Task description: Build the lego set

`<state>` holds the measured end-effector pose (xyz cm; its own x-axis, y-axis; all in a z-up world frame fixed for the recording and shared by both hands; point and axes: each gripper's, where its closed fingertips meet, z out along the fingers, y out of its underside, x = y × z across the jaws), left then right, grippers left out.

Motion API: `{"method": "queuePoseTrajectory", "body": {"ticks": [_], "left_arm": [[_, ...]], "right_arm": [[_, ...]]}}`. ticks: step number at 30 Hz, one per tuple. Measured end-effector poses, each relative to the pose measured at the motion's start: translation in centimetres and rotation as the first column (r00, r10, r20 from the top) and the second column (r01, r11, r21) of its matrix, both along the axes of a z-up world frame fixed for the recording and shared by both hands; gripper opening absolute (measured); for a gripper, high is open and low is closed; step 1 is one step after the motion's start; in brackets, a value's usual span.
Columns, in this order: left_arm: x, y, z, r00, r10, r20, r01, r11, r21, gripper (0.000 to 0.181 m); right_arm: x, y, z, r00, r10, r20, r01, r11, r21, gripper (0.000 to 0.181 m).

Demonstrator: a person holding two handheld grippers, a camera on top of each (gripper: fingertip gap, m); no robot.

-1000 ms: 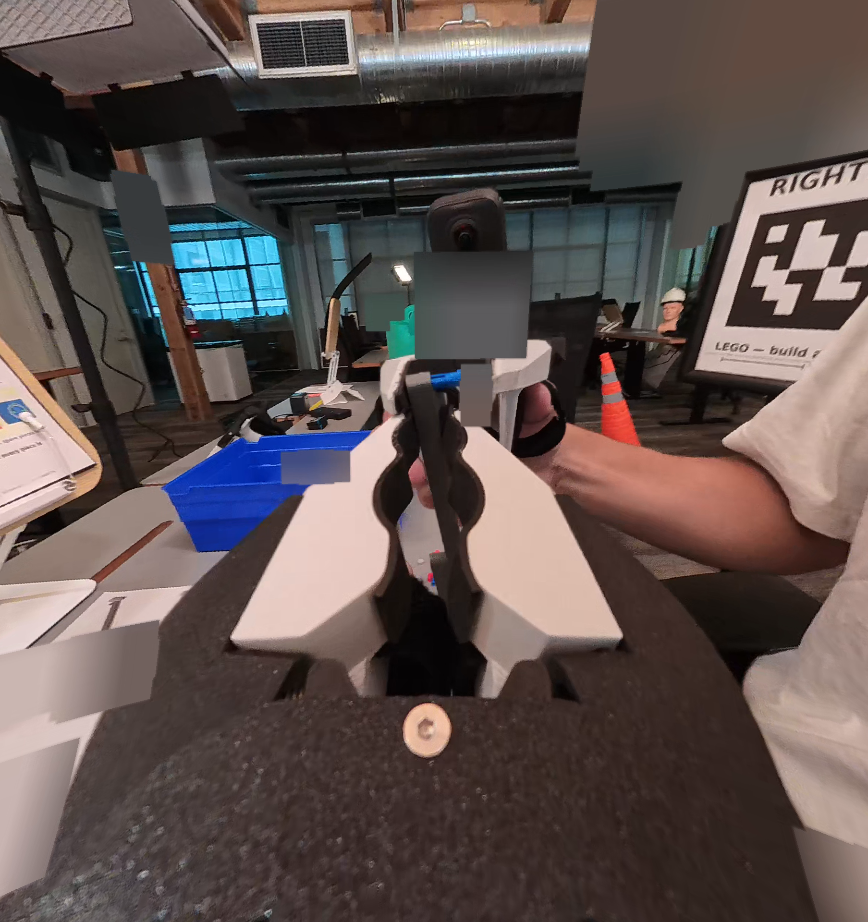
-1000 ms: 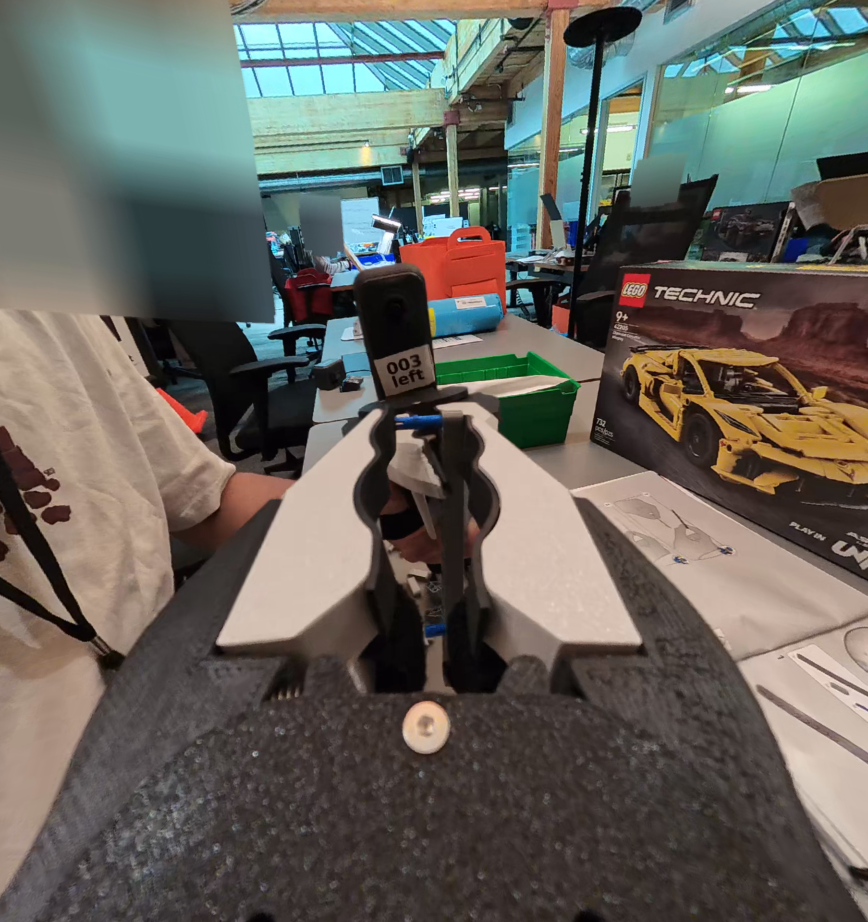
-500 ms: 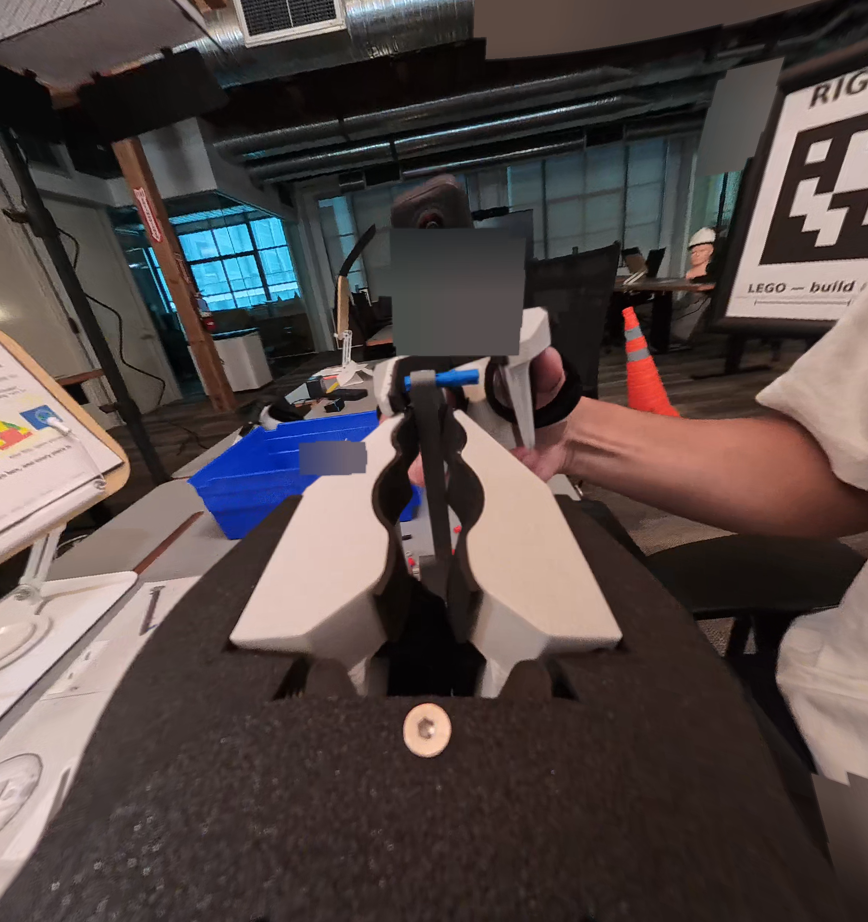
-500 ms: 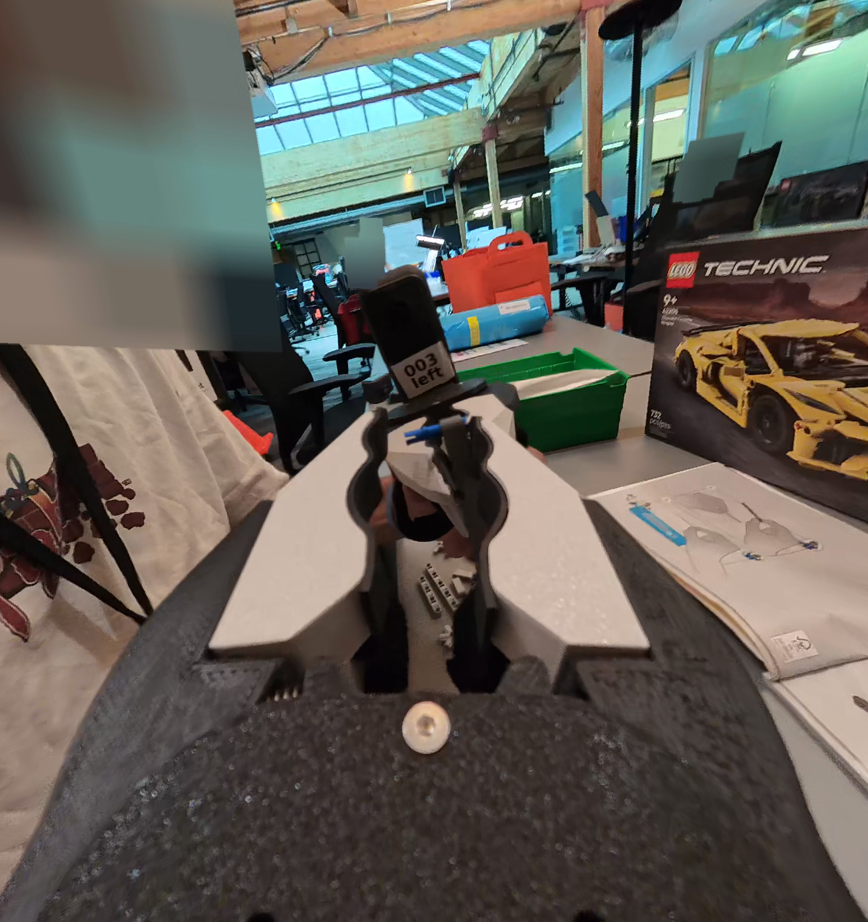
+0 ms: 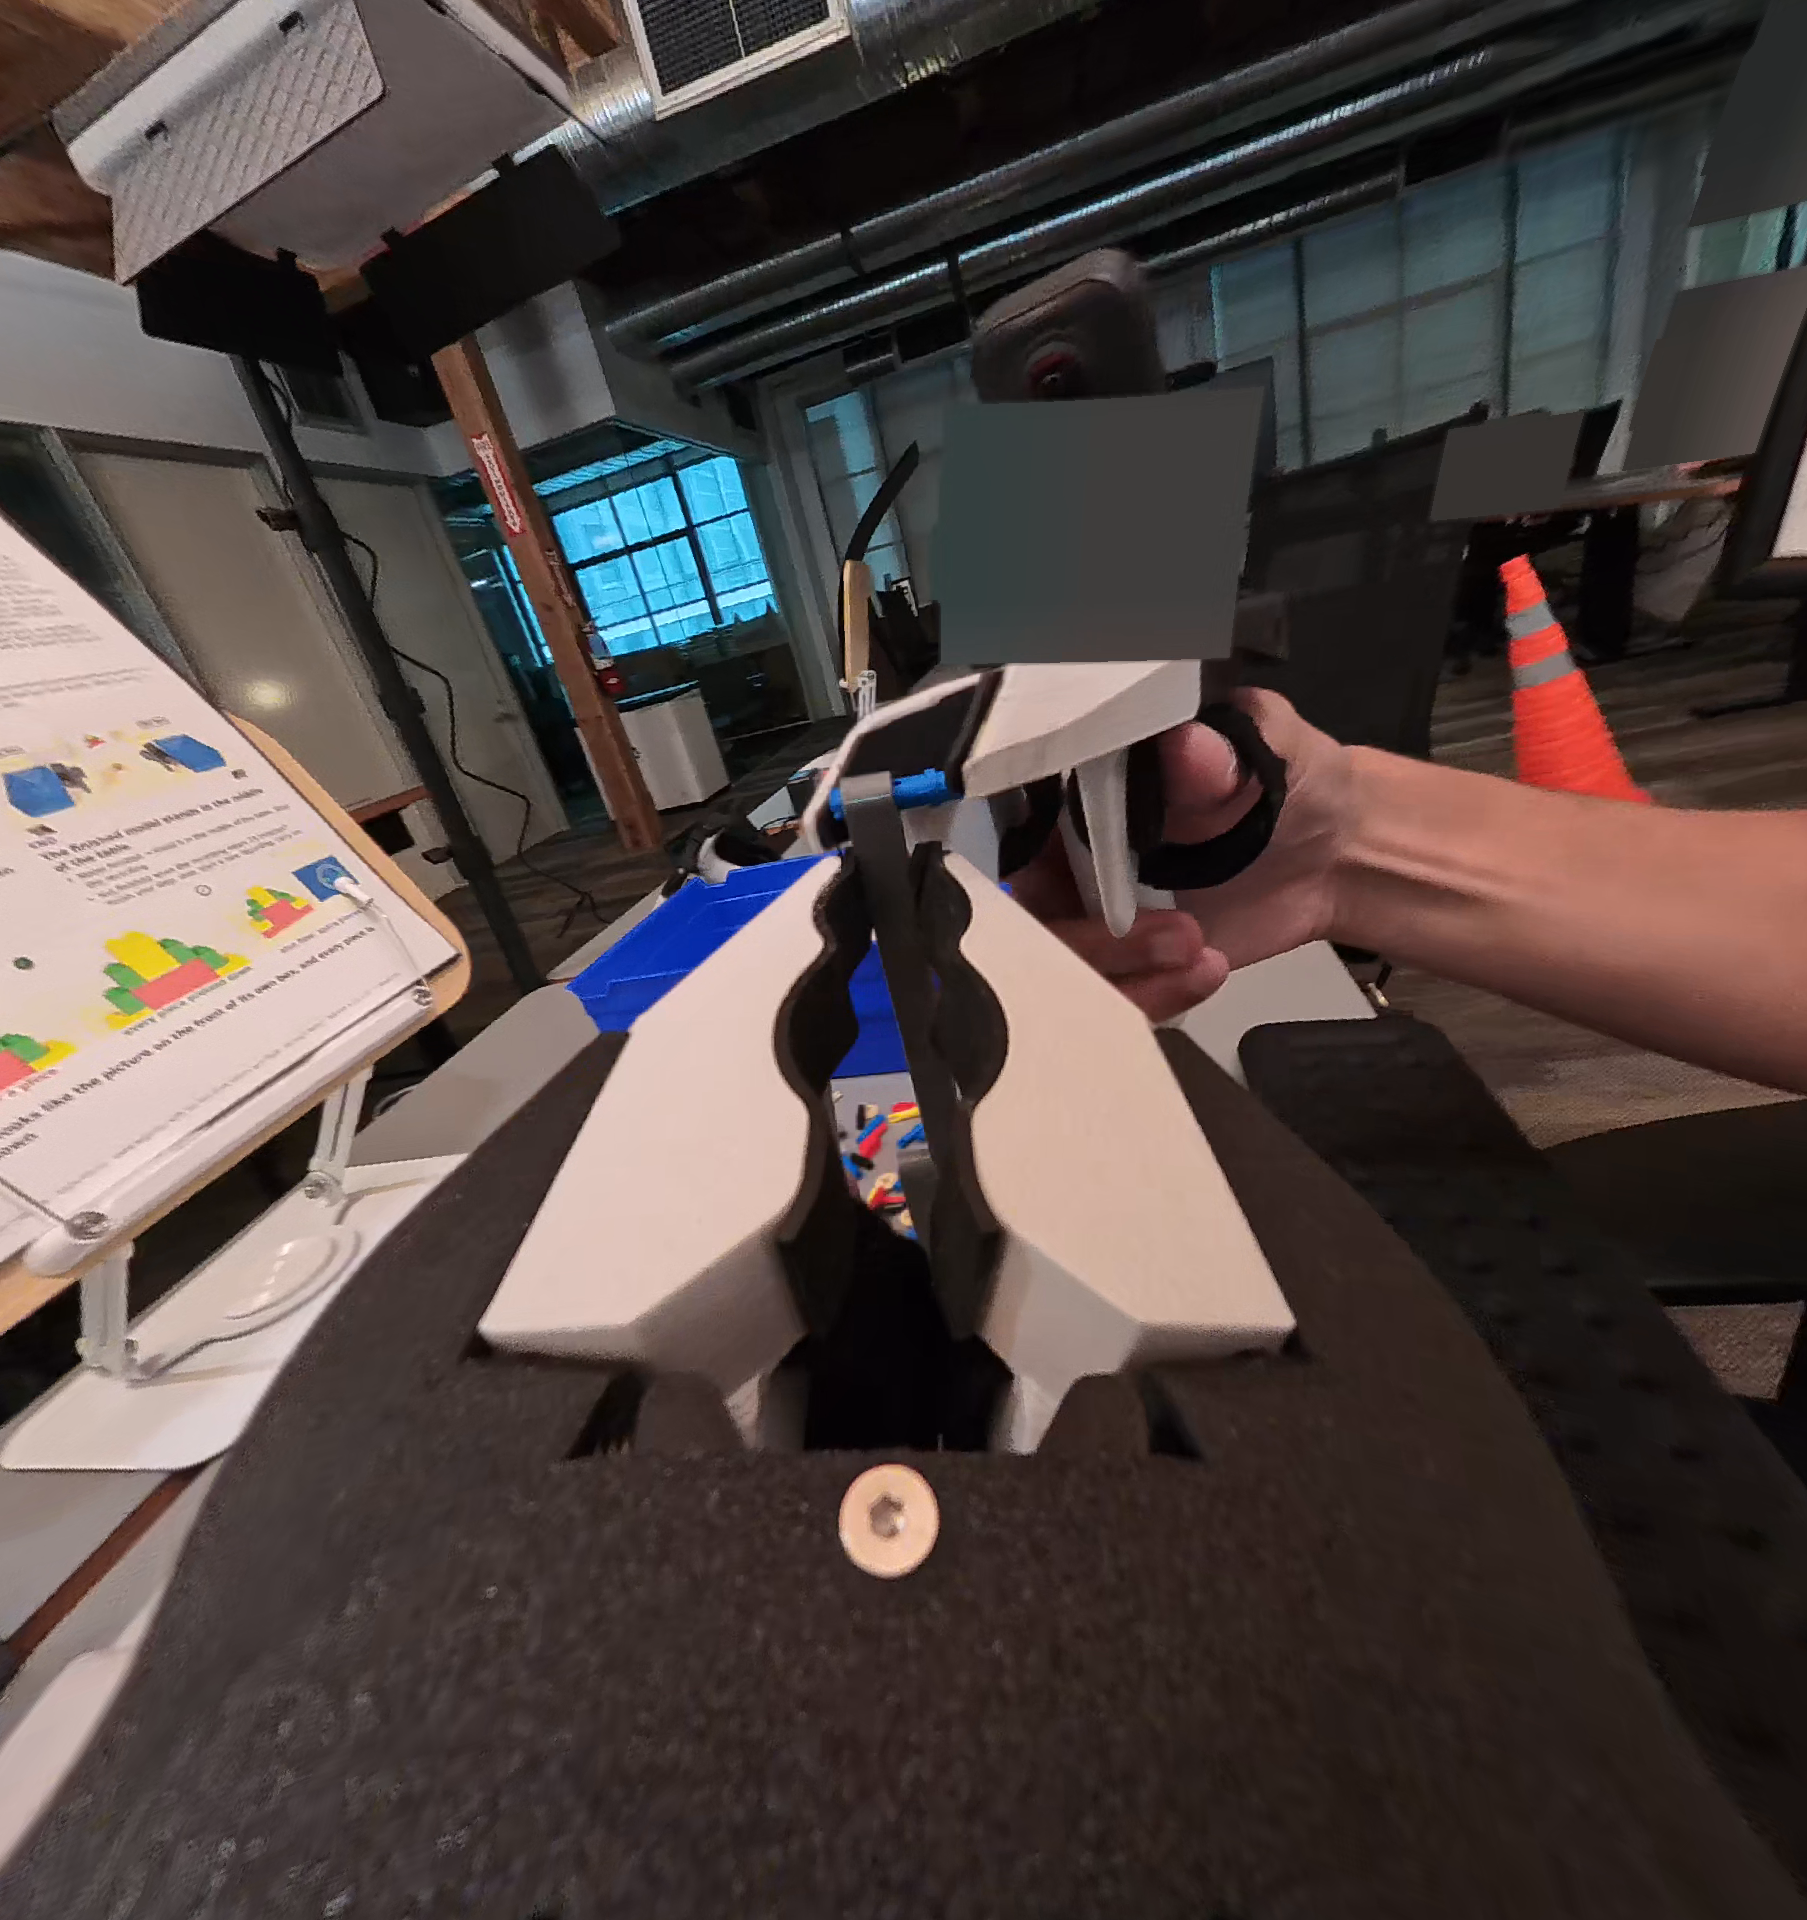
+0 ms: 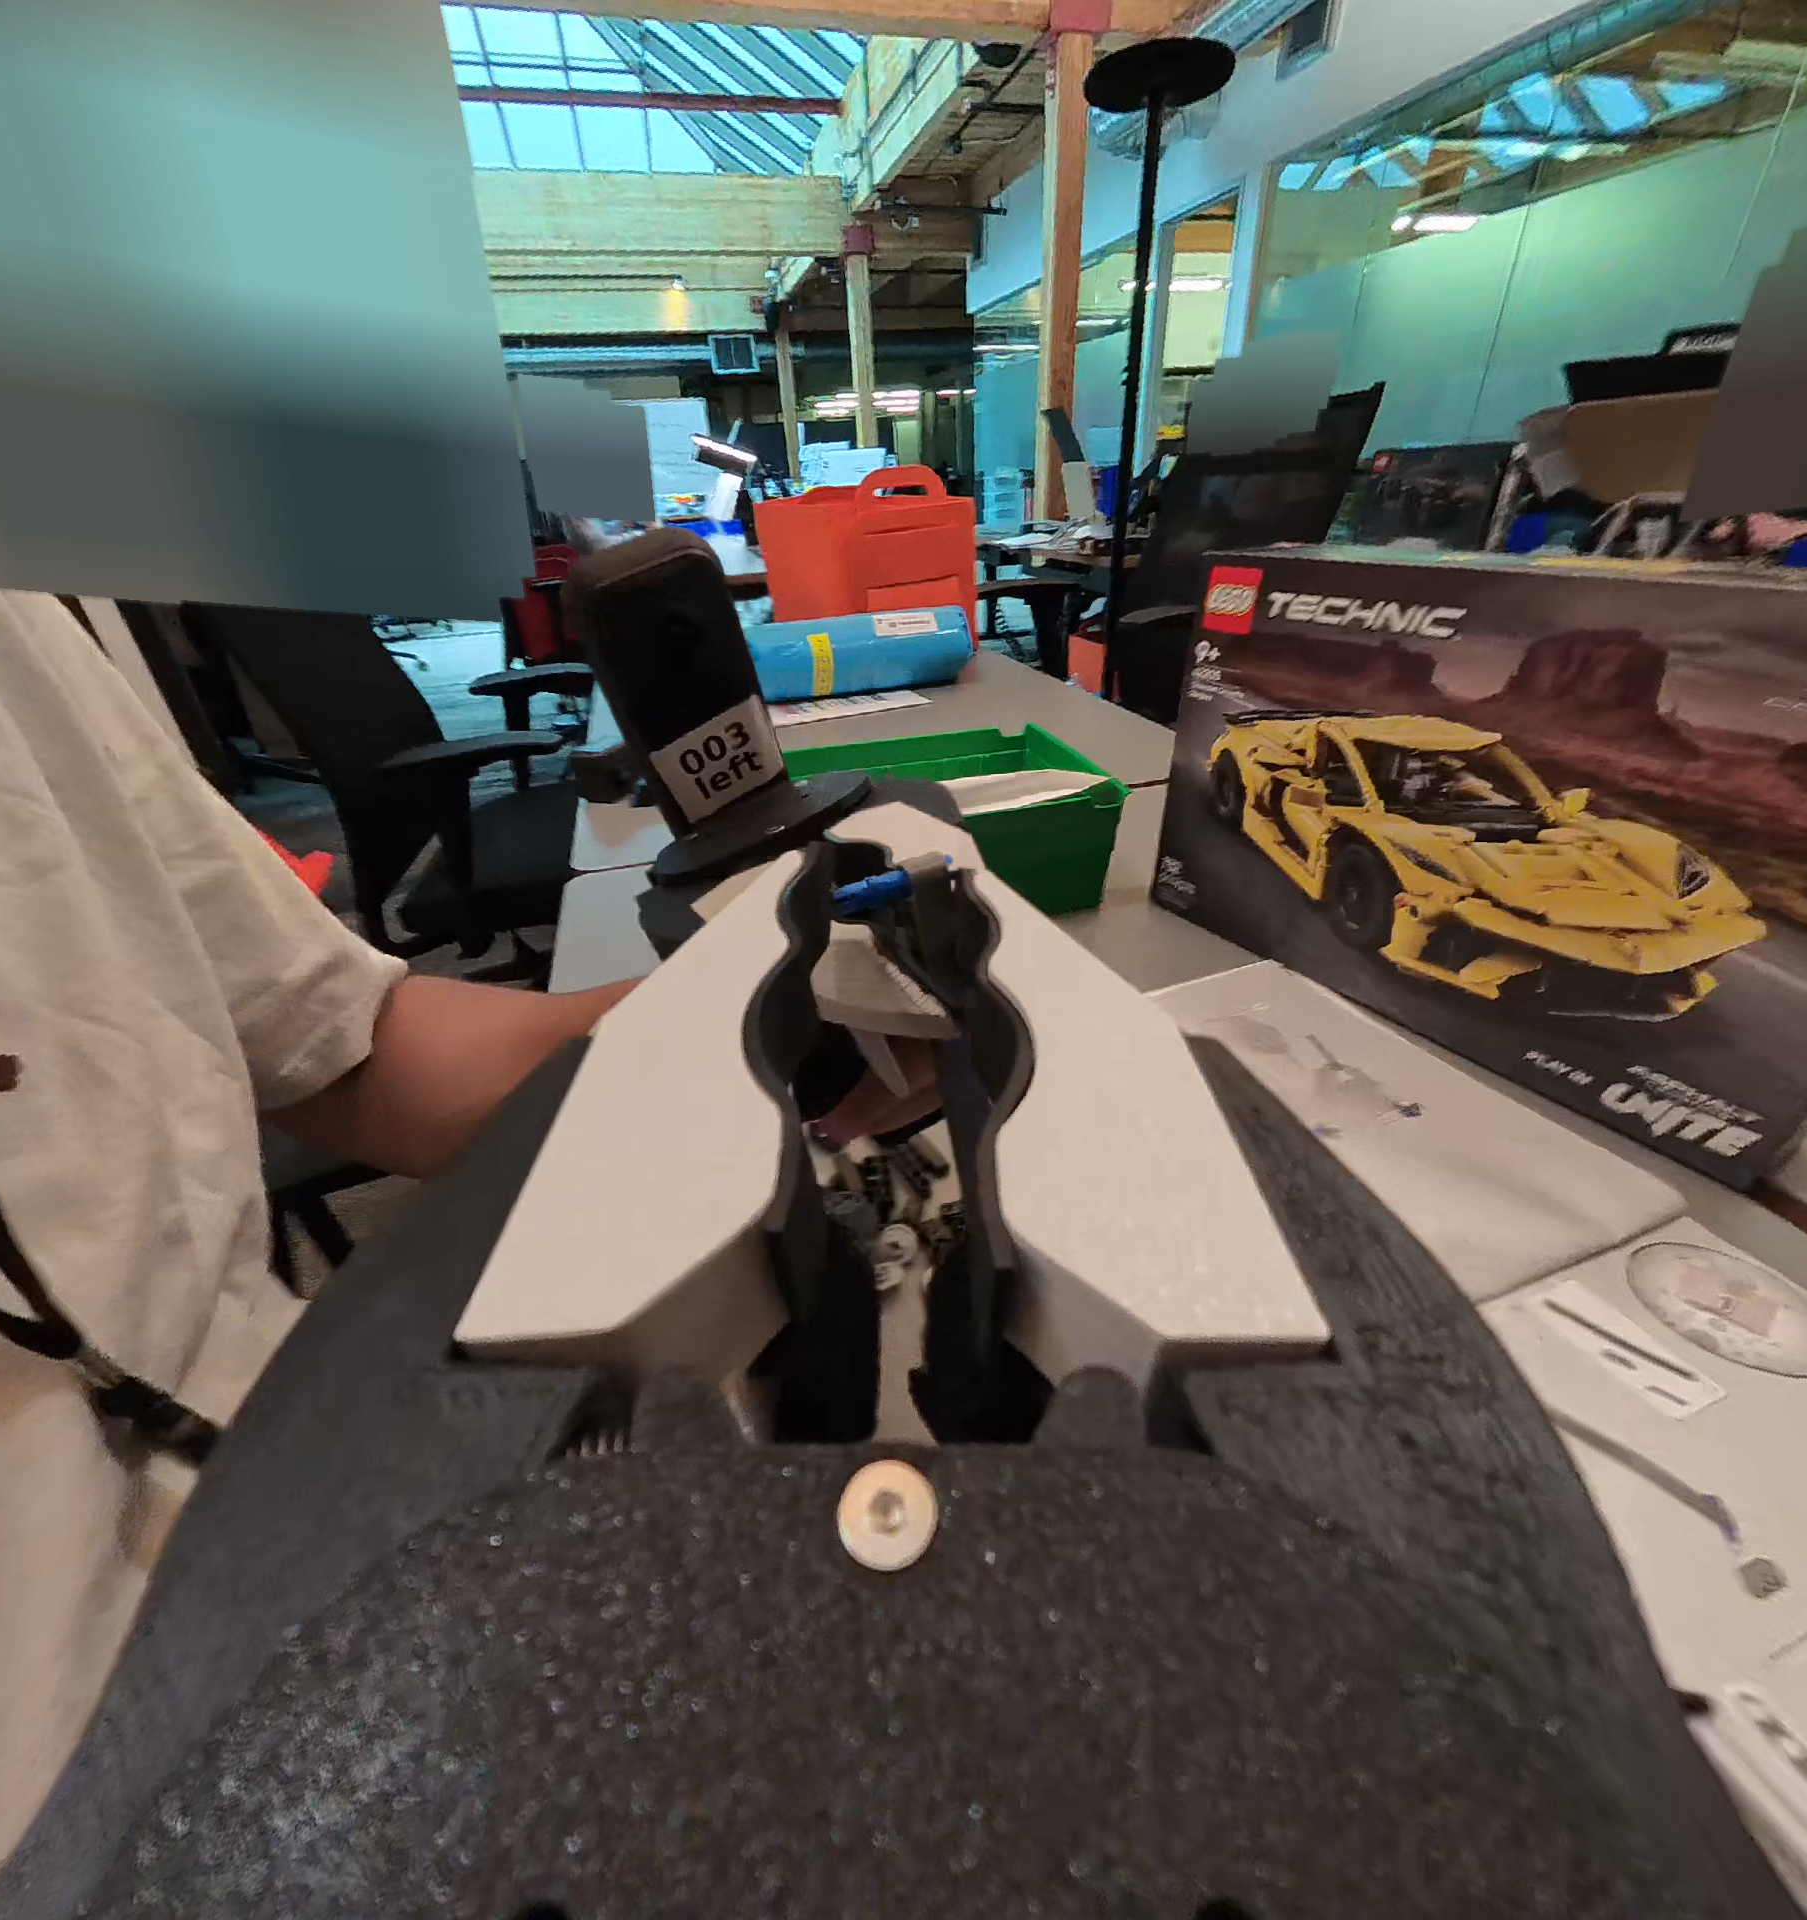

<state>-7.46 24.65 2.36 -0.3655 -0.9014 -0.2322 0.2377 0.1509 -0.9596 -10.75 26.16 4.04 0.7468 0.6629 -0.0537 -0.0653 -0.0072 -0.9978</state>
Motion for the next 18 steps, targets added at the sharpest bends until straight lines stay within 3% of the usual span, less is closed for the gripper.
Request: {"method": "queuePoseTrajectory", "body": {"ticks": [3, 11, 18], "left_arm": [[0.1, -0.5, -0.2, 1.000, 0.005, -0.005, -0.005, 1.000, 0.029, 0.007], [0.5, -0.8, -0.9, 0.999, 0.049, -0.011, -0.048, 0.993, 0.111, 0.007], [0.5, -1.1, -1.1, 0.995, 0.094, 0.020, -0.096, 0.974, 0.207, 0.008]], "right_arm": [[0.0, -0.5, -0.2, 0.997, 0.051, -0.056, -0.052, 0.998, -0.029, 0.025], [0.3, -1.0, -0.9, 0.999, 0.032, 0.015, -0.033, 0.999, 0.036, 0.024], [0.3, -1.5, -1.1, 0.997, 0.067, -0.027, -0.066, 0.997, 0.041, 0.022]]}}
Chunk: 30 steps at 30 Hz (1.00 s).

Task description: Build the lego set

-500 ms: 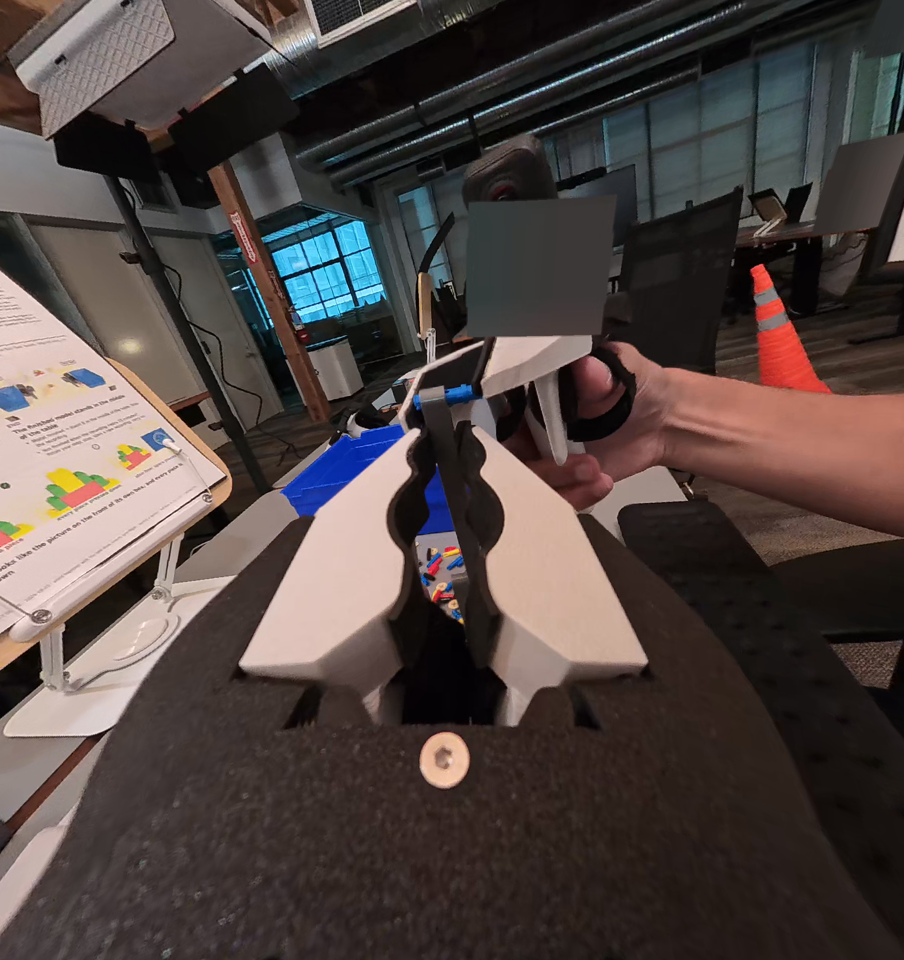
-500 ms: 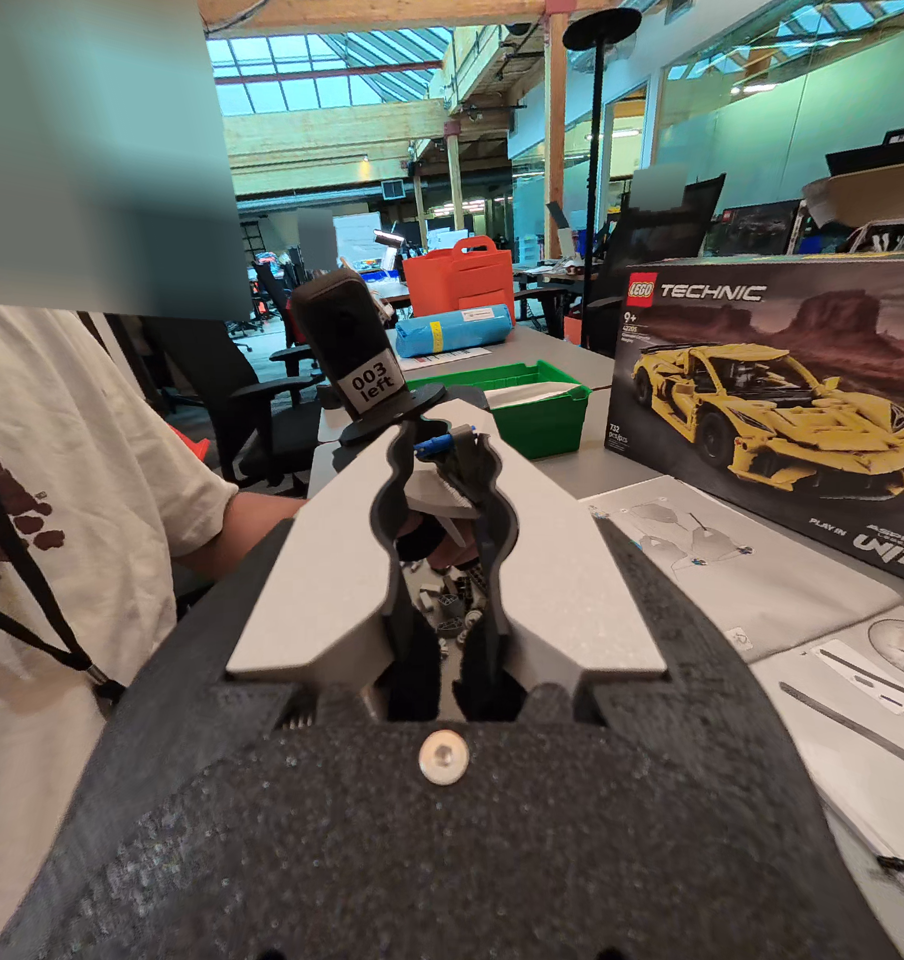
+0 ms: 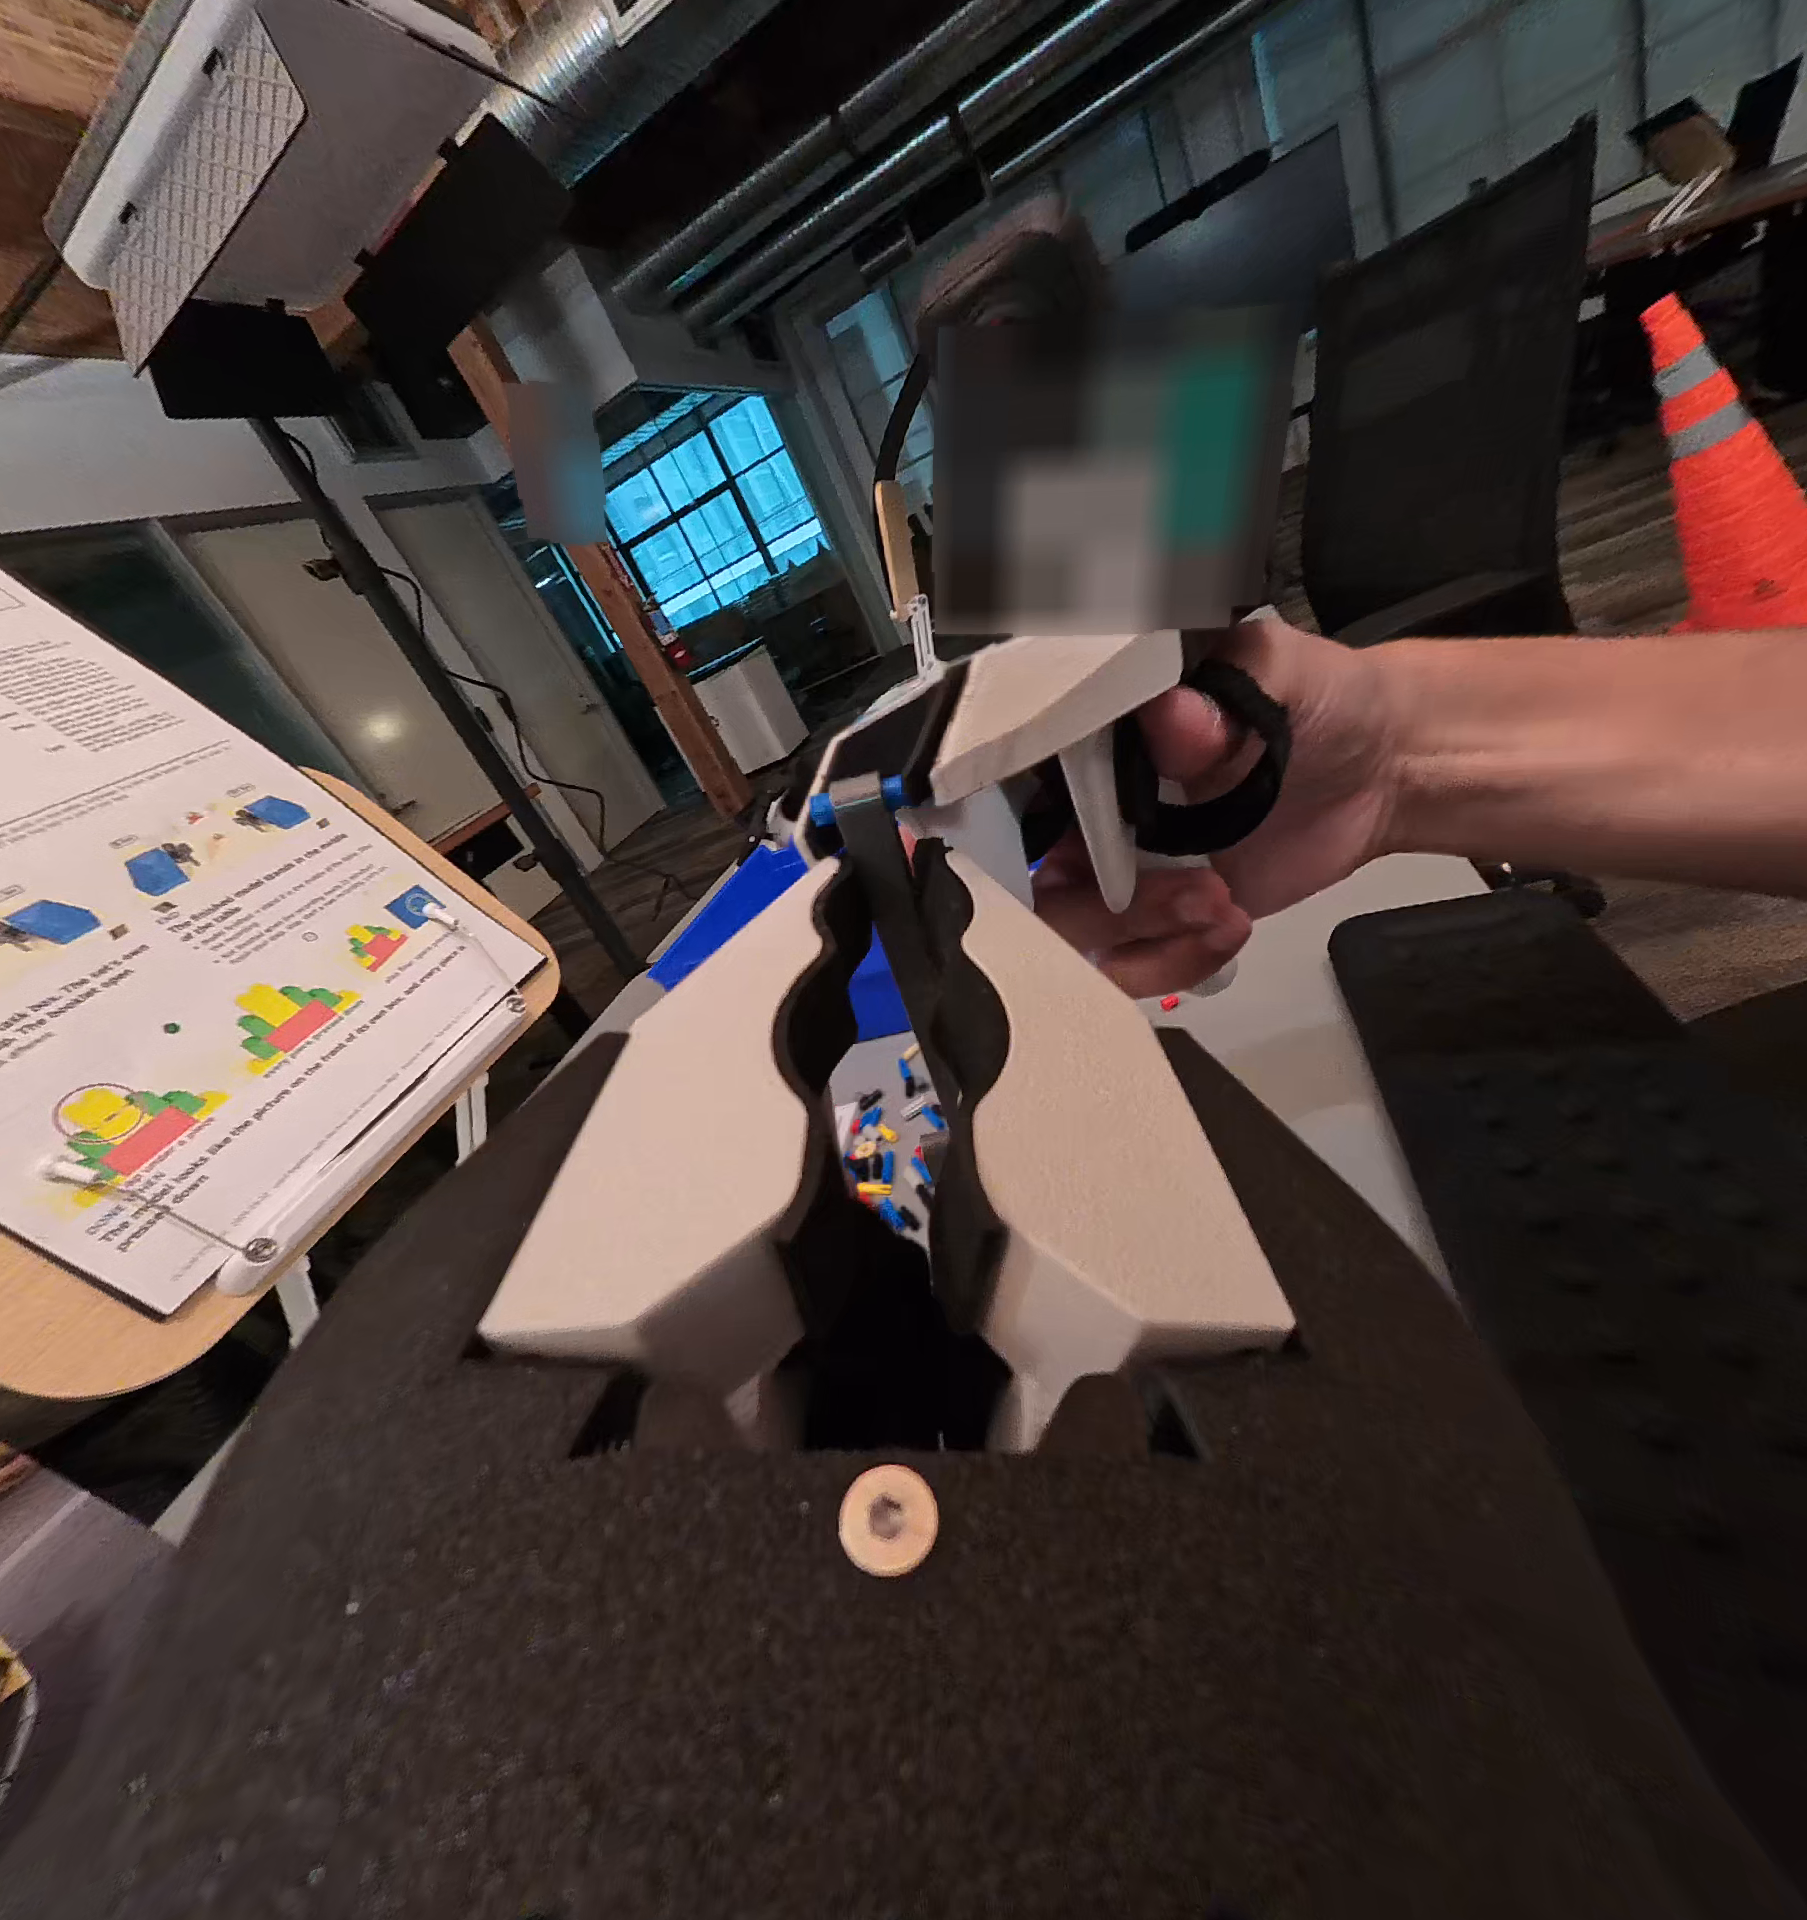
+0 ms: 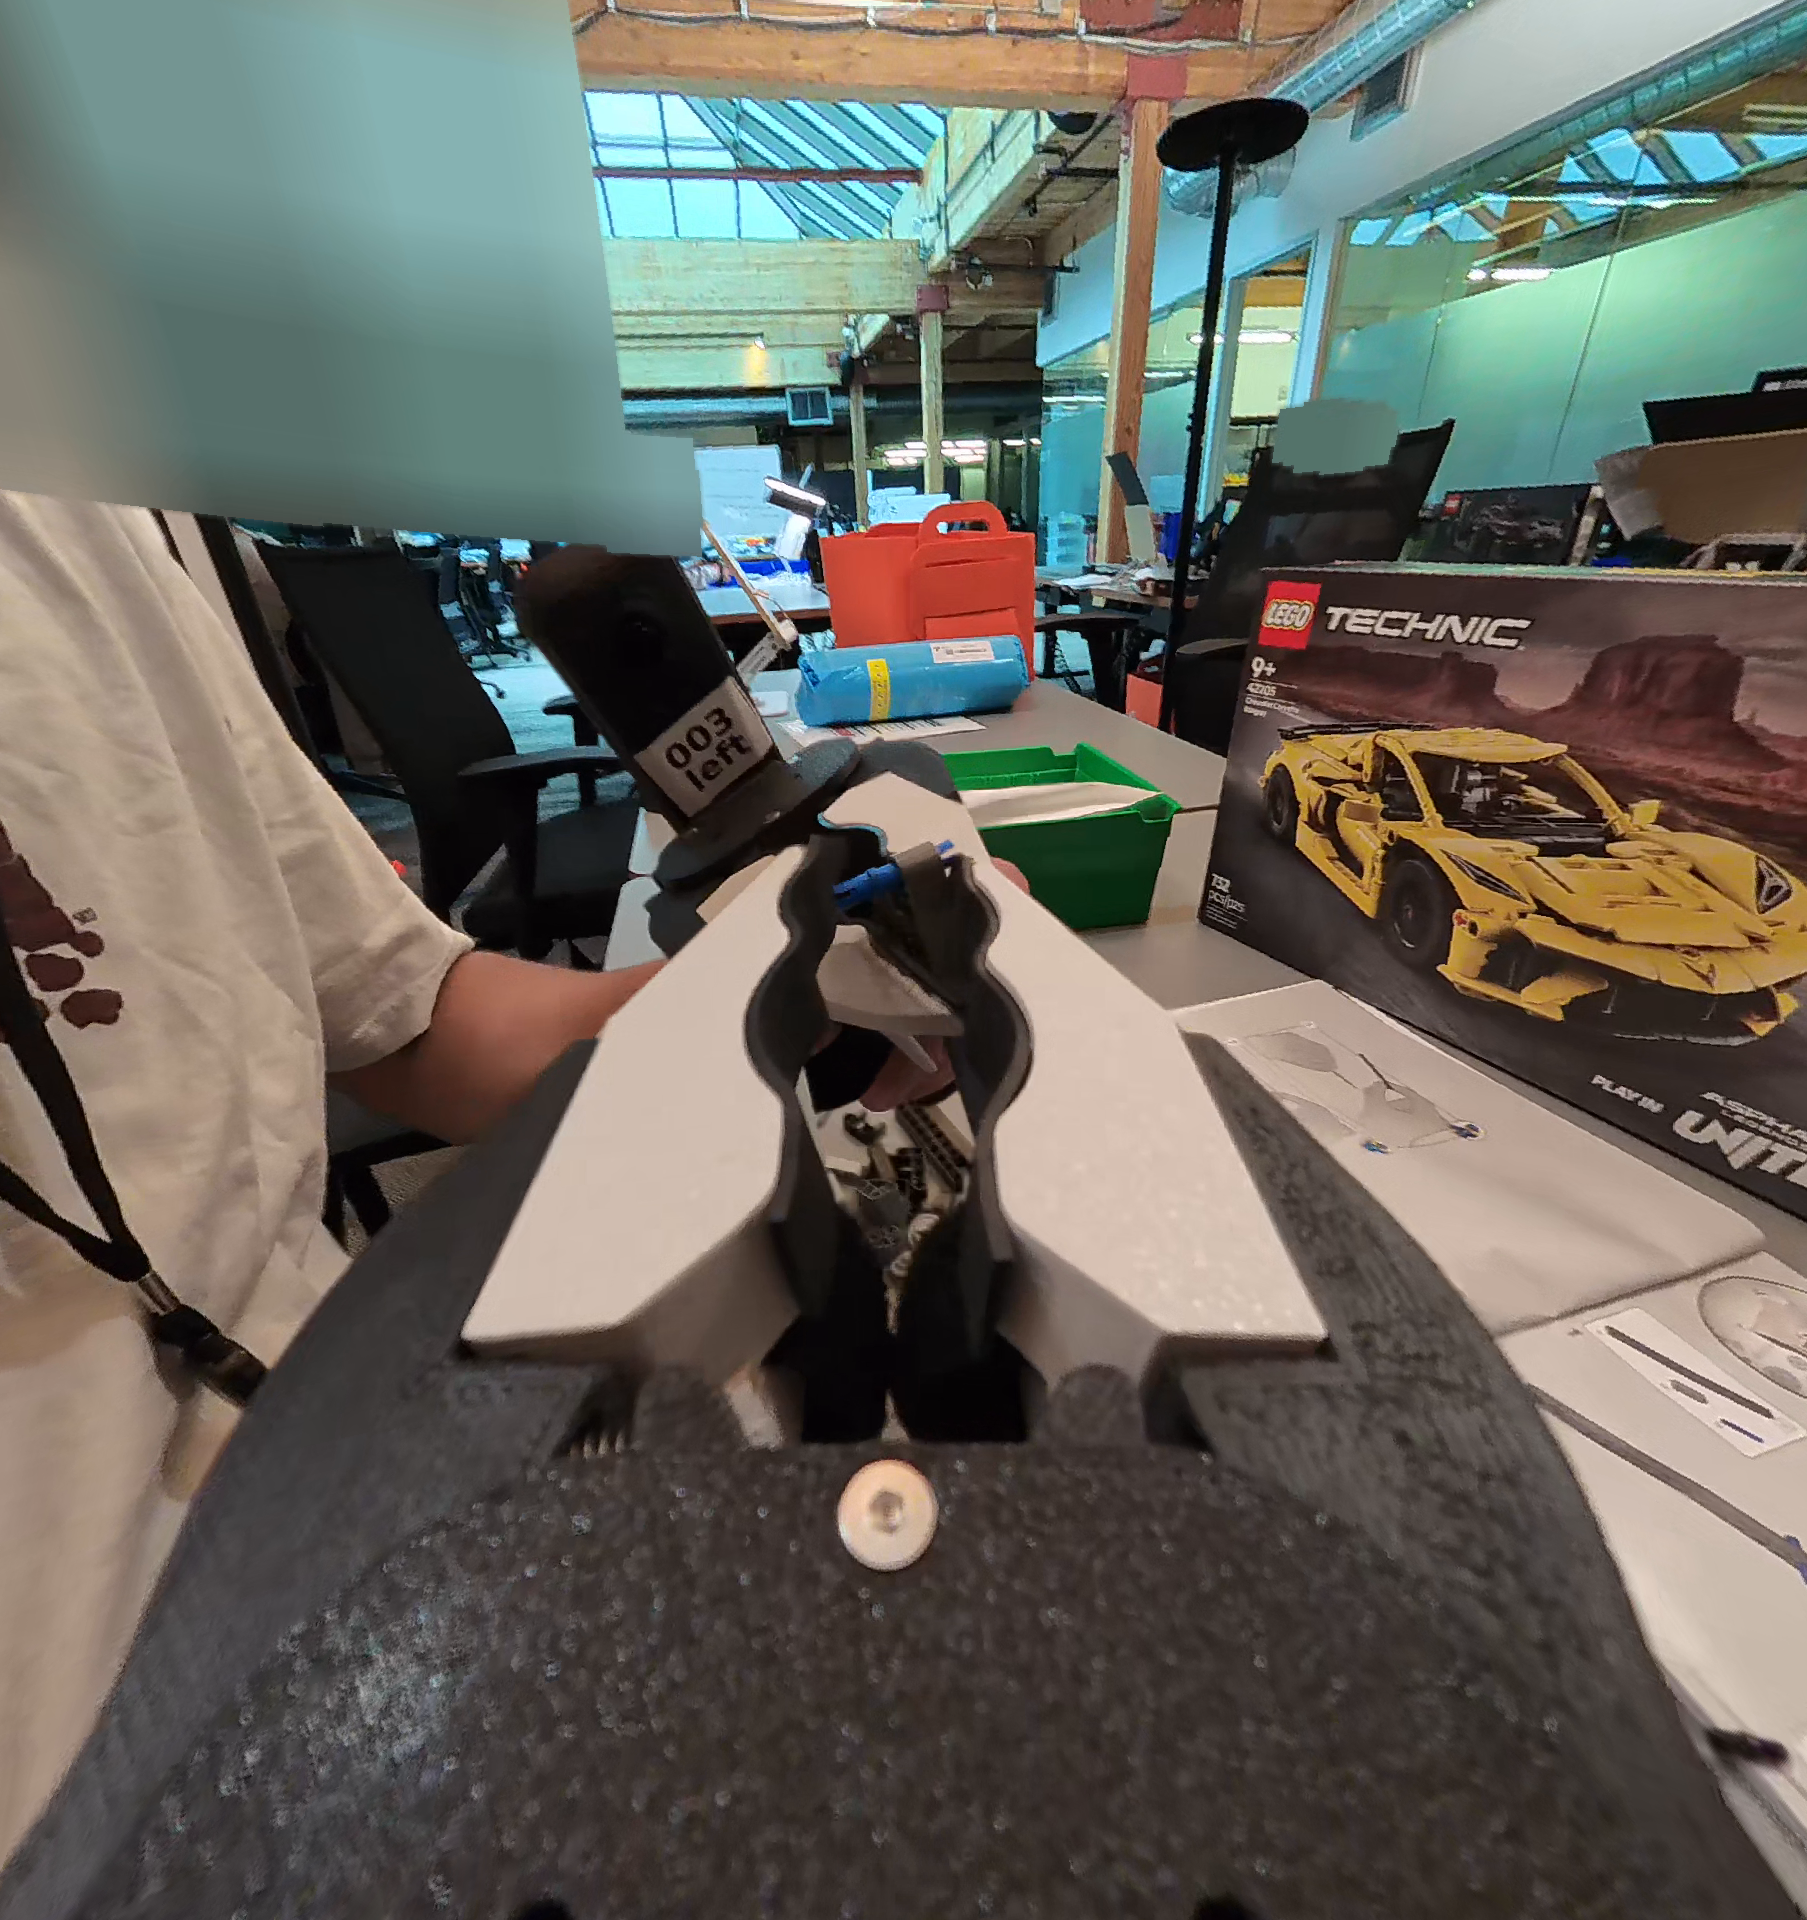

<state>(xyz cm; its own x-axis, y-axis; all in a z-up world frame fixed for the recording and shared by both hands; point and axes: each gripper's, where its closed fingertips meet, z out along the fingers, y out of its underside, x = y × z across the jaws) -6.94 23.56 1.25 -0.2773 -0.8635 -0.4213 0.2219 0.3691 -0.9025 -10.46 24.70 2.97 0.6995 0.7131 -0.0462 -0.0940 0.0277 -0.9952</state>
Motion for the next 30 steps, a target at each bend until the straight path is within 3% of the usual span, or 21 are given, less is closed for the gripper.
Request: {"method": "queuePoseTrajectory", "body": {"ticks": [8, 14, 18, 23, 27, 30], "left_arm": [[0.1, -0.1, -0.2, 1.000, 0.015, -0.008, -0.015, 1.000, 0.010, 0.007], [0.5, 0.3, -0.7, 0.998, -0.020, -0.054, 0.017, 0.998, -0.057, 0.007], [0.8, 1.2, -0.9, 0.997, -0.013, -0.079, 0.005, 0.995, -0.100, 0.007], [0.3, 0.4, -0.1, 1.000, -0.006, -0.029, 0.004, 0.998, -0.068, 0.007], [0.3, -0.6, -0.3, 0.999, -0.032, -0.036, 0.030, 0.997, -0.065, 0.009], [0.6, 0.2, -0.2, 0.999, -0.022, -0.028, 0.019, 0.994, -0.109, 0.007]], "right_arm": [[0.2, 0.0, -0.2, 1.000, 0.001, 0.004, -0.001, 1.000, 0.010, 0.022], [0.7, 0.9, -0.6, 0.997, -0.075, 0.010, 0.075, 0.997, -0.013, 0.021], [1.7, 1.6, -0.6, 0.976, -0.189, 0.106, 0.191, 0.982, -0.006, 0.024], [0.9, 1.1, -0.1, 0.974, -0.160, 0.162, 0.156, 0.987, 0.036, 0.022], [0.7, 0.7, -0.1, 0.993, -0.088, 0.084, 0.087, 0.996, 0.012, 0.024], [0.7, 1.1, -0.2, 0.988, -0.135, 0.076, 0.135, 0.991, 0.008, 0.023]]}}
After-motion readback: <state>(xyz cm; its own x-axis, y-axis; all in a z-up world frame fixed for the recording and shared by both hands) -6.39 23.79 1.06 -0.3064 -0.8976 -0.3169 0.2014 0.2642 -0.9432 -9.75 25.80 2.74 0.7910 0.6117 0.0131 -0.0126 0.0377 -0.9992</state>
